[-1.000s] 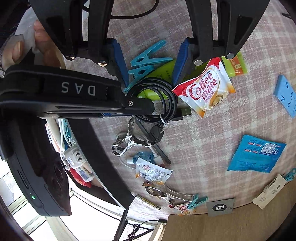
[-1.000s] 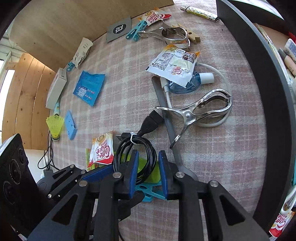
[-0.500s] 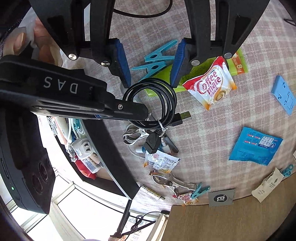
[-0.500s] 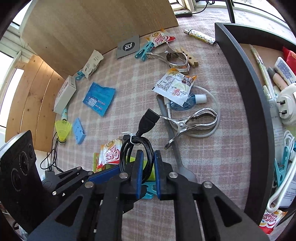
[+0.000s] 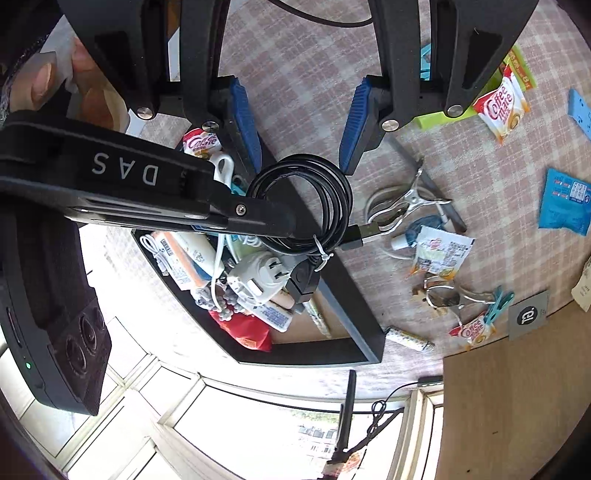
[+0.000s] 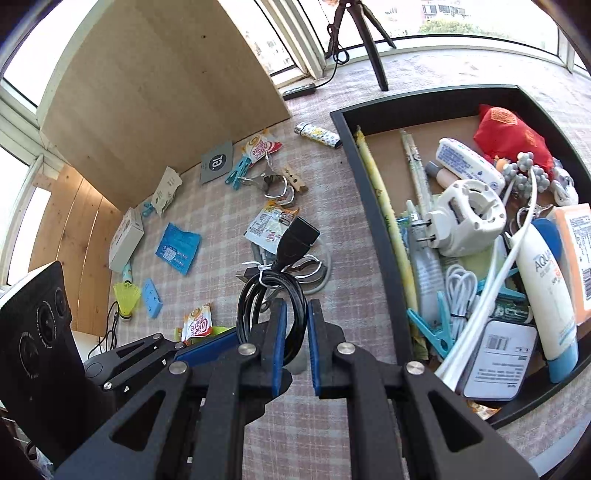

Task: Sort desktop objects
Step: 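Carry the black cable into the tray and open the right tool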

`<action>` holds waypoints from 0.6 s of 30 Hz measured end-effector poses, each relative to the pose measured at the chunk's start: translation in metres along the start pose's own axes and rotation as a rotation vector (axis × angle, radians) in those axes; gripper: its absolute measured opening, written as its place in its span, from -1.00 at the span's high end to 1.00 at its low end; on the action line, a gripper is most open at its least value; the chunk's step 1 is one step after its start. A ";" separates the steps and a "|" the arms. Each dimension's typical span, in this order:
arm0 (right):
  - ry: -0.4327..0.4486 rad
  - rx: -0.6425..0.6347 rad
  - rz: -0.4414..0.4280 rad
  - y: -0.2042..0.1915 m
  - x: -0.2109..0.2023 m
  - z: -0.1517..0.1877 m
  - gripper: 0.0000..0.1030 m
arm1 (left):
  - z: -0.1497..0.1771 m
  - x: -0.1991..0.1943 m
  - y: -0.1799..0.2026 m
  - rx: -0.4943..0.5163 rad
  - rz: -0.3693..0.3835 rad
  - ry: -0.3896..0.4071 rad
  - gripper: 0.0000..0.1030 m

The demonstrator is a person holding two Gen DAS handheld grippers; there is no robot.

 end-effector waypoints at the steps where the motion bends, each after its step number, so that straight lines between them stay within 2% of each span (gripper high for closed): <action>1: 0.011 0.014 0.010 0.009 -0.007 0.000 0.77 | -0.003 0.004 0.010 0.015 0.012 -0.003 0.21; 8: 0.072 0.108 0.081 0.073 -0.048 0.005 0.77 | -0.017 0.035 0.073 0.102 0.078 -0.032 0.21; 11: 0.103 0.113 0.109 0.092 -0.064 0.008 0.73 | -0.020 0.044 0.094 0.135 0.082 -0.042 0.21; 13: 0.124 0.140 0.134 0.103 -0.073 0.010 0.51 | -0.020 0.046 0.104 0.158 0.074 -0.030 0.21; 18: 0.138 0.133 0.149 0.108 -0.081 0.010 0.50 | -0.018 0.040 0.108 0.169 0.062 -0.013 0.21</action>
Point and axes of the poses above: each gripper's, at about its wrist camera, not at the fingertips, and x roughly the way its jaws point, y to its right, z to its underside, the point moved 2 cm from there along x, roughly the way its jaws point, and after that the axes turned 1 degree about y, right-handed, at the moved point
